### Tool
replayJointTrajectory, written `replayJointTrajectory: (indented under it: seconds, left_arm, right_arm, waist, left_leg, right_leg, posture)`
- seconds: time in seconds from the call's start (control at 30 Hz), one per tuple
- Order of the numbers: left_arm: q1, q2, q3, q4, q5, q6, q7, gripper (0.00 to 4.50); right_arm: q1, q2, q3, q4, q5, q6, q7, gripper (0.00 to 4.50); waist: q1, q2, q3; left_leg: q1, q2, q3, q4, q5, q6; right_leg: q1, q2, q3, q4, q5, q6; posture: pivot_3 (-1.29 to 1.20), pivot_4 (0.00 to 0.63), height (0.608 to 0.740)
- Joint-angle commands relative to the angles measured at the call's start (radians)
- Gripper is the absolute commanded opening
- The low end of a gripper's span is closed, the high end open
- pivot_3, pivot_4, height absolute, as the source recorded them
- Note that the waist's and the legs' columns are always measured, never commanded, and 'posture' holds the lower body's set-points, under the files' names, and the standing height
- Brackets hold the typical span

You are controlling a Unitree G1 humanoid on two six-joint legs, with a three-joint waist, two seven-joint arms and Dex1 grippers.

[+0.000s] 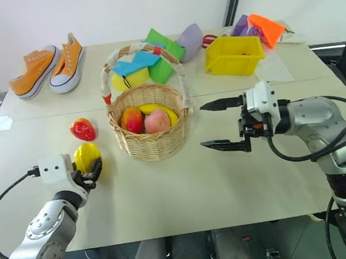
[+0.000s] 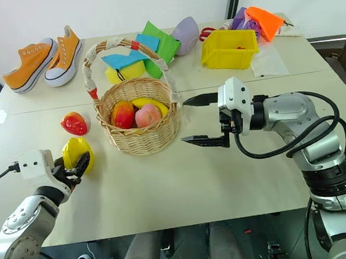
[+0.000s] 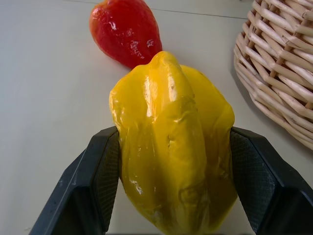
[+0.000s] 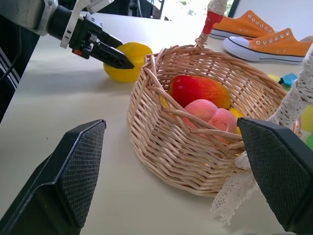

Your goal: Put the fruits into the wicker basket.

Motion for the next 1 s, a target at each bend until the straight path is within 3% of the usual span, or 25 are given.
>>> replayJointTrajectory:
  seconds: [0.03,0.13,0.2,0.3,0.4,0.53,0.73,0.9,1.0]
  left_arm:
    - [0.002,0.008,0.033,-0.041,0.039,-0.035,0.009,2.95]
    - [0.011,0.003,0.103,-0.050,0.007,-0.107,-0.046,2.95]
    - [0.021,0.024,0.159,-0.083,-0.107,-0.130,-0.145,2.95]
    - [0.079,0.136,0.289,-0.140,-0.303,-0.172,-0.371,2.95]
    - [0.071,0.226,0.377,-0.121,-0.517,-0.150,-0.392,2.95]
    - [-0.002,0.289,0.264,-0.170,-0.629,-0.141,-0.325,2.95]
    - [-0.362,0.214,-0.091,-0.048,-0.479,-0.114,-0.133,2.95]
    - [-0.528,0.135,-0.210,0.107,-0.351,-0.107,-0.068,2.95]
    - [-0.565,0.102,-0.238,0.143,-0.305,-0.113,-0.056,4.19]
  right_arm:
    - [-0.018,-0.004,-0.021,-0.030,0.016,-0.003,-0.002,4.50]
    - [-0.021,-0.004,-0.024,-0.024,0.018,0.000,-0.002,4.50]
    - [-0.024,-0.005,-0.030,-0.020,0.022,0.003,-0.003,4.50]
    - [-0.038,-0.003,-0.048,-0.018,0.046,0.023,-0.010,4.50]
    - [-0.050,0.000,-0.057,-0.008,0.059,0.033,-0.019,4.50]
    - [-0.055,0.001,-0.073,0.032,0.033,0.018,-0.049,4.50]
    - [-0.044,0.006,-0.097,0.044,0.019,0.006,-0.101,4.50]
    - [-0.023,0.003,-0.103,0.007,0.023,0.014,-0.124,4.50]
    - [-0.012,0.002,-0.111,-0.012,0.029,0.025,-0.145,4.50]
  waist:
    - [0.000,0.000,0.000]
    - [-0.001,0.000,0.000]
    - [0.000,0.000,0.000]
    - [-0.003,-0.001,0.000]
    - [-0.003,0.000,0.000]
    - [0.001,0.000,0.000]
    - [0.001,0.000,0.000]
    - [-0.005,0.000,0.000]
    - [-0.002,0.000,0.000]
  left_leg:
    - [0.000,0.000,0.000,0.000,0.000,0.000]
    - [0.000,0.000,0.000,0.000,0.000,0.000]
    - [0.000,0.000,0.000,0.000,0.000,0.000]
    - [-0.001,0.000,0.000,0.000,0.000,0.000]
    - [-0.002,0.000,0.000,0.000,0.000,0.000]
    - [-0.002,0.000,0.000,0.001,0.000,0.000]
    - [-0.002,-0.001,0.000,0.002,0.000,0.001]
    - [-0.002,-0.001,0.000,0.001,0.001,0.000]
    - [-0.002,0.000,0.000,0.001,0.001,0.000]
  right_leg:
    - [0.000,0.000,0.000,0.000,0.000,0.000]
    - [0.000,0.000,0.000,0.000,0.000,0.000]
    - [-0.001,0.000,0.000,0.000,0.000,0.000]
    - [-0.001,0.000,0.000,0.000,-0.001,-0.002]
    - [-0.003,0.000,0.000,0.000,-0.001,-0.003]
    - [-0.002,-0.001,0.000,-0.002,-0.001,-0.003]
    - [0.000,0.000,0.000,-0.001,0.001,-0.001]
    - [-0.002,0.003,0.000,0.001,0.002,0.002]
    - [-0.002,0.004,0.000,0.002,0.002,0.002]
  posture:
    - [0.00,0.150,0.740]
    - [0.00,0.150,0.740]
    - [0.00,0.150,0.740]
    - [0.00,0.150,0.740]
    - [0.00,0.150,0.740]
    - [0.00,0.150,0.740]
    - [0.00,0.150,0.740]
    - [0.00,0.150,0.740]
    - [0.00,0.150,0.740]
